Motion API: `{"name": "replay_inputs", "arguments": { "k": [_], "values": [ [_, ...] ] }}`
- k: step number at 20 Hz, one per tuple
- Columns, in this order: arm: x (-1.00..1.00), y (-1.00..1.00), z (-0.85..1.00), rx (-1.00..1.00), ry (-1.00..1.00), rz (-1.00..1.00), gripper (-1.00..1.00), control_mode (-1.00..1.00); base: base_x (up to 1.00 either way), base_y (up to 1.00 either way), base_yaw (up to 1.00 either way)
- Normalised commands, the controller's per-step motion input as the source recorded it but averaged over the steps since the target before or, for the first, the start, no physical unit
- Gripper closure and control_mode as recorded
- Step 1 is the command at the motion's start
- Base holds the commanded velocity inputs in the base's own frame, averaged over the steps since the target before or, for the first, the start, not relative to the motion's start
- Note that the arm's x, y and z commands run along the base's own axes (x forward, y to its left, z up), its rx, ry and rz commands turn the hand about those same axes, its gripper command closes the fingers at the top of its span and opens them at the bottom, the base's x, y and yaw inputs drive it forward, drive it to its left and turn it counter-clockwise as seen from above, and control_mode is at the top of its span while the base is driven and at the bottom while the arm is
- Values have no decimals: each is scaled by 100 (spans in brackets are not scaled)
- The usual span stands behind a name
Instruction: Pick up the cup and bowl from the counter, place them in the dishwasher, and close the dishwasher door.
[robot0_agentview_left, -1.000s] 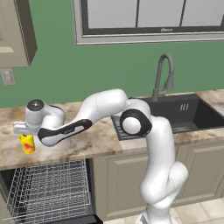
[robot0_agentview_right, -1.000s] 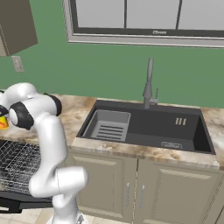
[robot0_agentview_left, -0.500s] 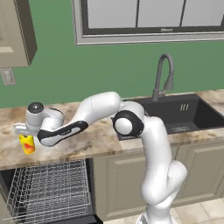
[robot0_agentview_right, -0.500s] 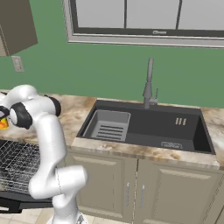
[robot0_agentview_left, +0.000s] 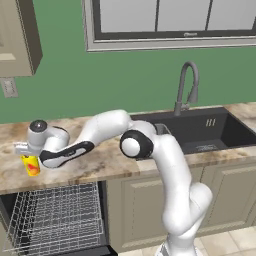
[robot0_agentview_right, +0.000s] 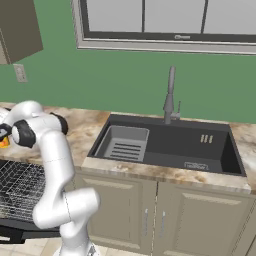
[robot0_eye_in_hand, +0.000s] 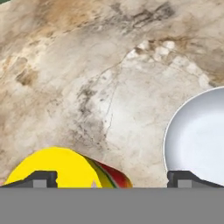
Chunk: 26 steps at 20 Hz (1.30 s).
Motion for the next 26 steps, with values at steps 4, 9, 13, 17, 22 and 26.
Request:
{"name": "replay_inputs", "arguments": {
  "k": [4, 9, 13, 17, 22, 26],
  "values": [
    [26, 28, -24, 0, 0, 0, 100, -100, 0, 0, 0],
    [-15, 3, -18, 0, -4, 0, 100, -100, 0, 0, 0],
    [-54, -25, -3, 0, -10, 0, 100, -100, 0, 0, 0],
    [-38, -34, -3, 0, -8, 0, 100, -100, 0, 0, 0],
    [-41, -44, 9, 2, -11, 3, 100, -100, 0, 0, 0],
    [-17, -19, 38, 3, -12, 20, 100, -100, 0, 0, 0]
  ]
}}
